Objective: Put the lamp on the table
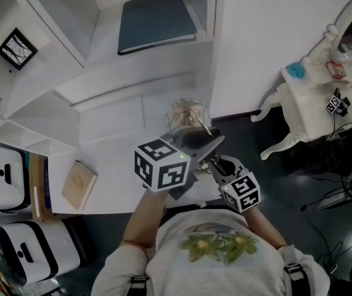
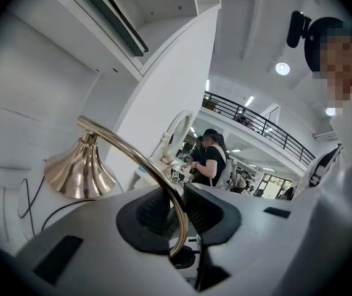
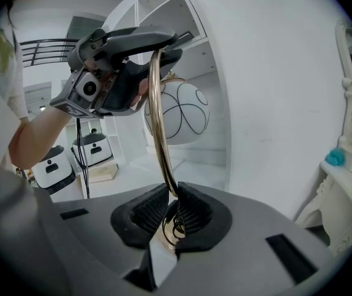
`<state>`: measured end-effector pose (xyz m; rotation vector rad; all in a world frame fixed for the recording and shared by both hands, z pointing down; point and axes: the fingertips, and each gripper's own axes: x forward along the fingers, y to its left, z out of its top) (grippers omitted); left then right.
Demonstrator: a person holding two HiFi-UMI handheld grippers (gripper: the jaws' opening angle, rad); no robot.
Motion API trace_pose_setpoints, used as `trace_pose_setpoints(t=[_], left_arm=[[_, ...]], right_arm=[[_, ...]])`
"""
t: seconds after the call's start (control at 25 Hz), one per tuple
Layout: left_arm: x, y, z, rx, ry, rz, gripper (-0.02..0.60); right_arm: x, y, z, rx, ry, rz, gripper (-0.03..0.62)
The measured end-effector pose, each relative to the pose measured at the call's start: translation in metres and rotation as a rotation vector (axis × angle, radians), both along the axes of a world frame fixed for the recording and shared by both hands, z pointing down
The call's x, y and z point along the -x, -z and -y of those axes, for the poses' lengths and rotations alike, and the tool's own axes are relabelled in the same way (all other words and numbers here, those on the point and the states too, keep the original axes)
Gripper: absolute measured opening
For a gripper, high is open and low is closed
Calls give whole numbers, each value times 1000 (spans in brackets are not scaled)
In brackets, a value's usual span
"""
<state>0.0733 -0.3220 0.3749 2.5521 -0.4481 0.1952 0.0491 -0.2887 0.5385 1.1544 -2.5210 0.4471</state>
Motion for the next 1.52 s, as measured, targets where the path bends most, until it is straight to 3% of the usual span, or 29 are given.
trace_pose_setpoints(t=[0.48, 1.04, 1.52], left_arm=[[-1, -3, 12, 8, -12, -5, 80], [-1, -1, 15, -9, -15, -97, 80], [-5, -4, 3, -59, -16, -93, 83]], right_arm=[[0, -3, 11, 16, -7, 4, 60], [-3, -4, 13, 23, -7, 34, 60], [-8, -9, 8, 23, -12, 39, 61]])
